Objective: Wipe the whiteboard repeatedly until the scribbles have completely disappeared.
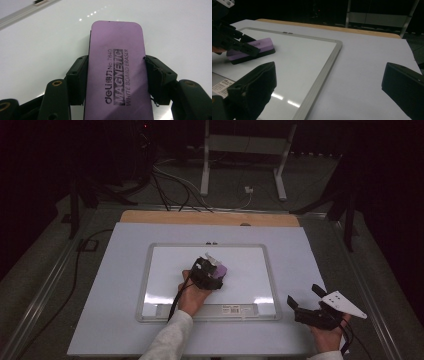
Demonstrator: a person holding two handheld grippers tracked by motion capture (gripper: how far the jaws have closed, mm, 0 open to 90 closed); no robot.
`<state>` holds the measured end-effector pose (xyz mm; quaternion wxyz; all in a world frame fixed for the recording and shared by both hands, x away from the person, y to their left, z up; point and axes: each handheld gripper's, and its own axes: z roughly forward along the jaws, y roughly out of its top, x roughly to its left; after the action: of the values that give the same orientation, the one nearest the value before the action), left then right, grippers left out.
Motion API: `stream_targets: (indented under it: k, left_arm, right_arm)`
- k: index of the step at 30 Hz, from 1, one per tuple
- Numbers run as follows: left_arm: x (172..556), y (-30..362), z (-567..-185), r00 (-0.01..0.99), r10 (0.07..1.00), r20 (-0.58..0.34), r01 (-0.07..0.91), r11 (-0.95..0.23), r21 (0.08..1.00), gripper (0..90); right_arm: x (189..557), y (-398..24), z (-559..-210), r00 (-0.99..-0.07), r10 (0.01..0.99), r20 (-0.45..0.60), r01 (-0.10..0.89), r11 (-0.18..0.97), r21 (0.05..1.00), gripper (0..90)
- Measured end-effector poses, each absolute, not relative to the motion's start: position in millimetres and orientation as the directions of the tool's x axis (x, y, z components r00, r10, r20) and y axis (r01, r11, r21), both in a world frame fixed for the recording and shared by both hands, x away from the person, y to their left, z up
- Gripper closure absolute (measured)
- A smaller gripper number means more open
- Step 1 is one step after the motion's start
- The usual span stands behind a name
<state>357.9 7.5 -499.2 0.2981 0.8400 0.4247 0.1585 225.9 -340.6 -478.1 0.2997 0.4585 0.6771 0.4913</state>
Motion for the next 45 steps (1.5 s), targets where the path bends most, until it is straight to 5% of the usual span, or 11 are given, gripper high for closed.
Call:
stream_targets:
  k: [15, 45]
  left_arm:
    - [367, 35, -487, 0.505, 0.863, -0.033, 0.642, -0.349, 0.682, 41.8]
    - [362, 48, -471, 0.467, 0.884, -0.029, 0.636, -0.312, 0.706, 41.8]
  right_arm:
    - [226, -341, -478, -0.401, 0.915, 0.045, 0.328, 0.097, 0.94, 0.1]
    - [226, -341, -478, -0.398, 0.916, 0.046, 0.327, 0.095, 0.94, 0.1]
